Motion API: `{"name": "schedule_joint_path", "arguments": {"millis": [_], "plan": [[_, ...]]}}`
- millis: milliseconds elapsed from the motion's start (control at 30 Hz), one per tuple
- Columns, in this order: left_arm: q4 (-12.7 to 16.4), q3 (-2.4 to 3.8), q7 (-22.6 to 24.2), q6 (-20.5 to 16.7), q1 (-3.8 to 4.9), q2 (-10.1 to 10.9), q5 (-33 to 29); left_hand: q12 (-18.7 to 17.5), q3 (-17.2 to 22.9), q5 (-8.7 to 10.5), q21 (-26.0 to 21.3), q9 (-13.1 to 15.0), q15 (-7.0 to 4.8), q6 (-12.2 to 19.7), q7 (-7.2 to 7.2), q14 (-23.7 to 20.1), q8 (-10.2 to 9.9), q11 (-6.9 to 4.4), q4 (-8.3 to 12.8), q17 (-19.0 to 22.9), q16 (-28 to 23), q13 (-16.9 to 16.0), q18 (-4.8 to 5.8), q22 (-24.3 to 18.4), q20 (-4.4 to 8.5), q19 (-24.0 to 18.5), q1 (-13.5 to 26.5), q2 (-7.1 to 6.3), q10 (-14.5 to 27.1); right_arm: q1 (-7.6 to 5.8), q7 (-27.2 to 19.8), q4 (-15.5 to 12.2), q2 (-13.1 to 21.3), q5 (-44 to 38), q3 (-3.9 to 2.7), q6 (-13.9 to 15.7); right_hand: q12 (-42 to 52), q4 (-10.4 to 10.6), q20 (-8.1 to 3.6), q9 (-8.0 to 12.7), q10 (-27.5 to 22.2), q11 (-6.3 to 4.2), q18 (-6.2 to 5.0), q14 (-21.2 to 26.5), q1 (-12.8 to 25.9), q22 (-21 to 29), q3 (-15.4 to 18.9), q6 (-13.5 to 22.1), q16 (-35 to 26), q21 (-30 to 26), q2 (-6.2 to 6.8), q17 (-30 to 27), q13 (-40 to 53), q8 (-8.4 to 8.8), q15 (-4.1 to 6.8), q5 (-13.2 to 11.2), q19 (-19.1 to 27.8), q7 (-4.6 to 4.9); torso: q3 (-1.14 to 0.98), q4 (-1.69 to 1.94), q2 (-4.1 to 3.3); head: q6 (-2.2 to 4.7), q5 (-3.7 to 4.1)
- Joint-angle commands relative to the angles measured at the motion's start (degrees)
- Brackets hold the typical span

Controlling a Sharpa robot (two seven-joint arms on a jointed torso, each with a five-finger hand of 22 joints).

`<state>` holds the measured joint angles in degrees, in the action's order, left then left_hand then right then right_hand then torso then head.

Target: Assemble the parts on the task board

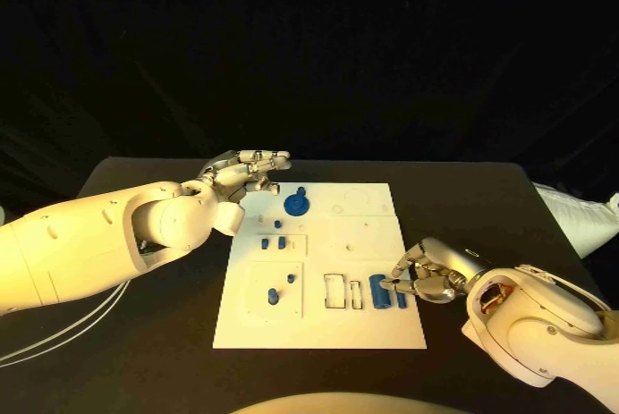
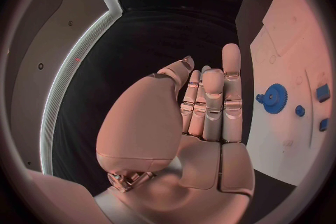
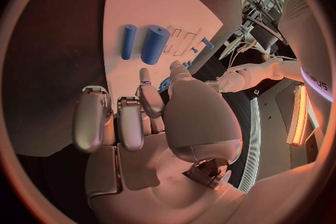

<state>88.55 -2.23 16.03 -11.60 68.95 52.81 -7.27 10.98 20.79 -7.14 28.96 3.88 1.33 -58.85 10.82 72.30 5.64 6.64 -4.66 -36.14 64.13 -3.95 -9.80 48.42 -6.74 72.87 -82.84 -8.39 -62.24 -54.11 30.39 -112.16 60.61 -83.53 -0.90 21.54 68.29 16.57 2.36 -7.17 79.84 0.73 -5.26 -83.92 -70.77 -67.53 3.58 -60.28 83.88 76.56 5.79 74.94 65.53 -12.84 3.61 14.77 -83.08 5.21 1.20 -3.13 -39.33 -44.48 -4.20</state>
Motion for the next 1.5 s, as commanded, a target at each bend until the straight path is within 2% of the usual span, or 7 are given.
{"name": "schedule_joint_path", "arguments": {"millis": [33,267,733,967,1233,1500], "plan": [[0.1,0.02,0.2,1.0,0.02,0.0,0.2,0.4,0.3,-0.10,-0.2,0.0,0.02,0.3,-0.01,-0.3,0.2,-0.06,-0.1,0.1,-0.2,0.0,-0.56,-0.1,-0.01,-0.4,0.3,-0.12,0.3,0.29,2.7,0.5,-0.9,-3.9,0.02,-2.0,0.3,0.0,-0.25,-0.1,-0.3,-0.20,0.79,-4.4,0.3,-0.1,0.7,0.3,0.3,0.3,-0.51,5.1,0.0,-0.28,0.07,0.3,-0.2,0.04,0.08,0.15,0.02,-0.01,-0.13],[0.1,0.02,0.2,1.2,0.02,0.0,0.2,0.4,0.3,-0.10,-0.2,0.0,0.02,0.3,-0.01,-0.3,0.2,-0.06,-0.1,0.1,-0.2,0.0,-0.56,-0.1,-0.01,-0.4,0.3,-0.12,0.3,0.58,3.0,1.9,-2.5,-5.4,0.03,-4.0,0.6,-0.1,-0.24,-0.2,-0.2,-0.20,0.79,-4.4,0.0,-0.1,1.0,0.4,0.4,0.4,-0.79,5.3,0.5,-0.49,0.06,0.3,-0.2,0.03,0.16,0.21,0.01,-0.09,-0.25],[0.2,0.02,-0.1,1.4,0.02,0.2,0.2,0.4,0.3,-0.09,-0.2,0.0,0.03,0.3,0.00,-0.3,0.3,-0.04,-0.1,0.1,-0.2,0.0,-0.56,-0.1,-0.03,-0.4,0.5,-0.12,0.3,1.52,3.4,4.2,-5.2,-7.5,0.05,-8.2,1.0,-0.1,-0.21,-0.5,-0.2,-0.20,0.82,-4.4,-0.3,-0.3,1.5,0.4,0.5,0.5,-1.29,5.5,1.4,-0.88,0.05,0.0,-0.1,0.01,0.18,0.40,-0.09,-0.18,-0.58],[0.2,0.02,-0.3,1.6,0.02,0.3,0.2,0.4,0.3,-0.09,-0.2,0.0,0.03,0.3,0.00,-0.3,0.3,-0.04,-0.1,0.1,-0.2,0.0,-0.56,-0.1,-0.03,-0.4,0.5,-0.12,0.3,2.26,3.5,5.5,-6.6,-7.8,0.06,-8.7,1.1,-0.1,-0.21,-0.7,-0.3,-0.23,0.83,-4.4,-0.6,-0.4,1.7,0.3,0.6,0.5,-1.74,5.6,1.6,-1.21,0.06,0.1,-0.1,-0.04,0.19,0.38,-0.12,-0.19,-0.73],[0.2,0.02,-0.4,1.7,0.02,0.3,0.2,0.4,0.3,-0.09,-0.2,0.0,0.03,0.3,0.00,-0.3,0.3,-0.04,-0.1,0.1,-0.2,0.0,-0.56,-0.1,-0.03,-0.4,0.5,-0.12,0.3,2.62,3.6,5.9,-7.1,-7.4,0.06,-5.4,2.0,-0.5,-0.41,-1.7,0.2,-0.64,0.92,-4.5,-2.6,-1.0,1.7,-0.8,0.9,0.9,-4.14,6.1,3.2,-2.63,0.36,1.5,-0.3,-0.50,0.20,0.37,-0.13,-0.13,-0.77],[0.3,0.01,-0.4,1.9,0.02,0.4,0.2,0.4,0.3,-0.09,-0.2,0.0,0.03,0.3,0.00,-0.3,0.3,-0.04,-0.1,0.1,-0.2,0.0,-0.56,-0.1,-0.03,-0.4,0.5,-0.12,0.3,2.67,3.3,3.7,-6.0,-6.3,-0.24,2.0,3.0,-1.0,-0.85,-2.9,1.0,-1.23,1.07,-4.6,-5.0,-1.9,1.3,-2.0,1.4,1.4,-5.80,6.8,4.8,-3.79,0.85,3.8,-0.6,-1.17,0.19,0.40,-0.11,-0.05,-0.82]]}}
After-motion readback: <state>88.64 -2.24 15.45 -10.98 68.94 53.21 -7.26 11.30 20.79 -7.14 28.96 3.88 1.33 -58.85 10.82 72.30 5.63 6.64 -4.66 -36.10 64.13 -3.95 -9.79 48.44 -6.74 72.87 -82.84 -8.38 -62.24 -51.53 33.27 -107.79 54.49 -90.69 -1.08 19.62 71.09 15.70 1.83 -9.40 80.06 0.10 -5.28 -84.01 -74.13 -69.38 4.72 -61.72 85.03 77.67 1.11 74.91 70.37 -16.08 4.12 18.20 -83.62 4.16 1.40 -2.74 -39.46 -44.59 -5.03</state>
